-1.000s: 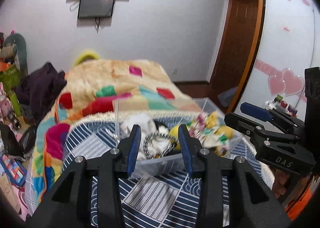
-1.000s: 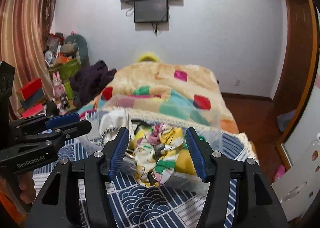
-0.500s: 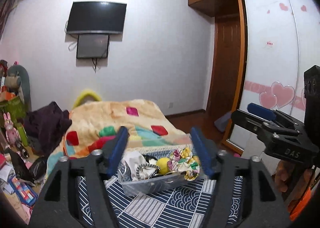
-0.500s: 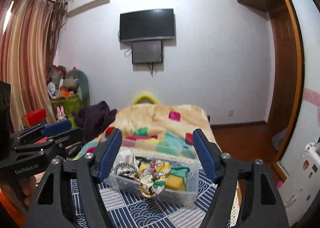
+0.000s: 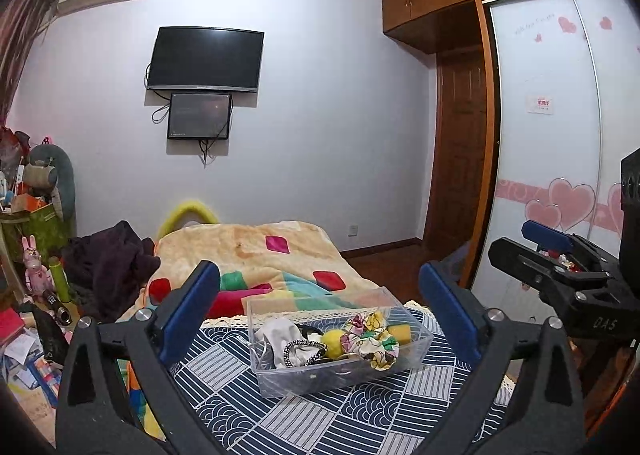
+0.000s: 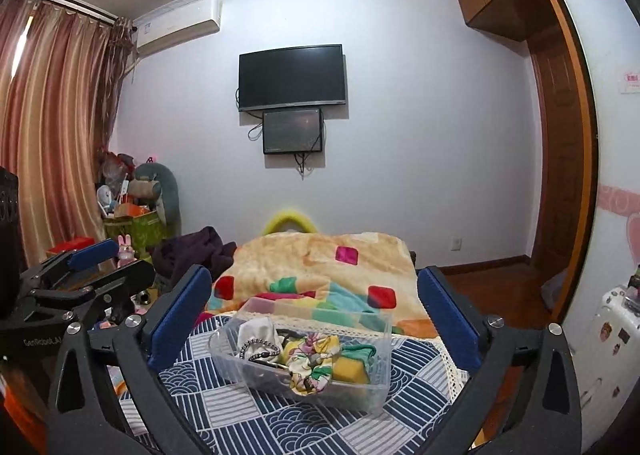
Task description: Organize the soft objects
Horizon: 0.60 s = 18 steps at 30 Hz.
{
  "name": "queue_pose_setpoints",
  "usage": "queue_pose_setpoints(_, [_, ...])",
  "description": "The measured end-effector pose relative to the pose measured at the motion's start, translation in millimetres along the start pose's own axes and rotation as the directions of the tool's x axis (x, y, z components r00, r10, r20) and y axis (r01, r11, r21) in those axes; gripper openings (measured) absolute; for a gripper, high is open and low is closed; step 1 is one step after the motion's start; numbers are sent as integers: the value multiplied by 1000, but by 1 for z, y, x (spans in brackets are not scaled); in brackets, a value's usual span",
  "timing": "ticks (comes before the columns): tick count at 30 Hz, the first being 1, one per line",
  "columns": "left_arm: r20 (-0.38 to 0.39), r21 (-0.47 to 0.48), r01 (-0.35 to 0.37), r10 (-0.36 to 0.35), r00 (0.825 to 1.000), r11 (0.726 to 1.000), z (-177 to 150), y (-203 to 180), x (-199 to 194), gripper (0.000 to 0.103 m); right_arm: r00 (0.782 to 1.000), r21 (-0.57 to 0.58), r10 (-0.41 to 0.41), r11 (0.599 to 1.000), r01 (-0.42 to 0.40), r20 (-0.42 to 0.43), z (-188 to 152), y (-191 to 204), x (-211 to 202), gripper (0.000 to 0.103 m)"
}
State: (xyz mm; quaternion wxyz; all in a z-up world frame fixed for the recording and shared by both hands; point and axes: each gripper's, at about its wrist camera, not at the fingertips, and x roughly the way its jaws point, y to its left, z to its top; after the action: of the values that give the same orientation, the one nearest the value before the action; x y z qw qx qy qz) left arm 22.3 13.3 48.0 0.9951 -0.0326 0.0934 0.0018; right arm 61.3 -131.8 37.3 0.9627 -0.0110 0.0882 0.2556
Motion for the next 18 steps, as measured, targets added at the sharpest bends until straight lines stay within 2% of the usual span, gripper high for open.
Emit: queue_pose_setpoints(18, [14, 21, -6, 6, 1000, 1000, 2, -7, -11, 102, 1000, 7, 0, 1000, 0, 4, -5, -2, -6, 103])
